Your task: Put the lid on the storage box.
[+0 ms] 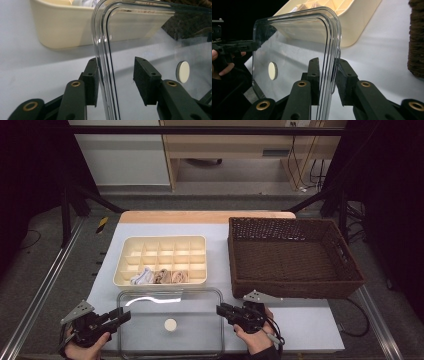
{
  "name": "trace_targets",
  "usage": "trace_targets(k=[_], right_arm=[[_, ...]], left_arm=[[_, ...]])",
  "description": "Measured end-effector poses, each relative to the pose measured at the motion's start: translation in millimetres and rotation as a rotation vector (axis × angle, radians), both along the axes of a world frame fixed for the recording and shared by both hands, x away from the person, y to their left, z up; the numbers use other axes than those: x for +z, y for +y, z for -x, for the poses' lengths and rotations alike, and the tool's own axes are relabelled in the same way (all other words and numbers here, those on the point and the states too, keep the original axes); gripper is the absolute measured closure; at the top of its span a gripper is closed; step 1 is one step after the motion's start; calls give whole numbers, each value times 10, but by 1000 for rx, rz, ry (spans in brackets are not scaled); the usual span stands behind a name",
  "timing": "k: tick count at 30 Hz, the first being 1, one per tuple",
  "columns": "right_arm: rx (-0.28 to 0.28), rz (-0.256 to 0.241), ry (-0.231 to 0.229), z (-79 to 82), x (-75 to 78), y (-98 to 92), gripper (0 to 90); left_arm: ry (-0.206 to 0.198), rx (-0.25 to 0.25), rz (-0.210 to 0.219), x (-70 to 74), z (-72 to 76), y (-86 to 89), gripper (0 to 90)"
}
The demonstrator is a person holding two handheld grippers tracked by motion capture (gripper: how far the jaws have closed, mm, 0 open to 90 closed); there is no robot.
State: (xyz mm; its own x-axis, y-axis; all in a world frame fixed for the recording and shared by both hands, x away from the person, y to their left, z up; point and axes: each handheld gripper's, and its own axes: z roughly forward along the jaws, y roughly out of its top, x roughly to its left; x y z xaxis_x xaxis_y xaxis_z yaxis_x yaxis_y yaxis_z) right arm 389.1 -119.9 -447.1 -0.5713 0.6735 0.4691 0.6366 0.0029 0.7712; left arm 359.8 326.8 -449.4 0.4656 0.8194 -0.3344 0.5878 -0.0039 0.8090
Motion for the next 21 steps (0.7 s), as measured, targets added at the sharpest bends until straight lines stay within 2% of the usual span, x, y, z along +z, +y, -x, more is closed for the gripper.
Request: trace_targets(k=[6, 13, 16, 19, 21], right_arm=[[-9, -31, -5, 33, 103, -31, 764], [-7, -33, -23, 56, 240, -41, 772], [-8, -46, -52, 61, 283, -62, 776], [-13, -42, -101, 66, 356, -65, 774], [-17, -39, -111, 56, 408, -56, 774]], left_arm=[[-37, 0, 25, 96, 43, 14, 606], [-65, -4, 55, 214, 57, 39, 630], [-93, -11, 68, 285, 65, 43, 643], [-115, -9, 59, 367, 52, 38, 651], [-124, -7, 62, 403, 31, 41, 649]])
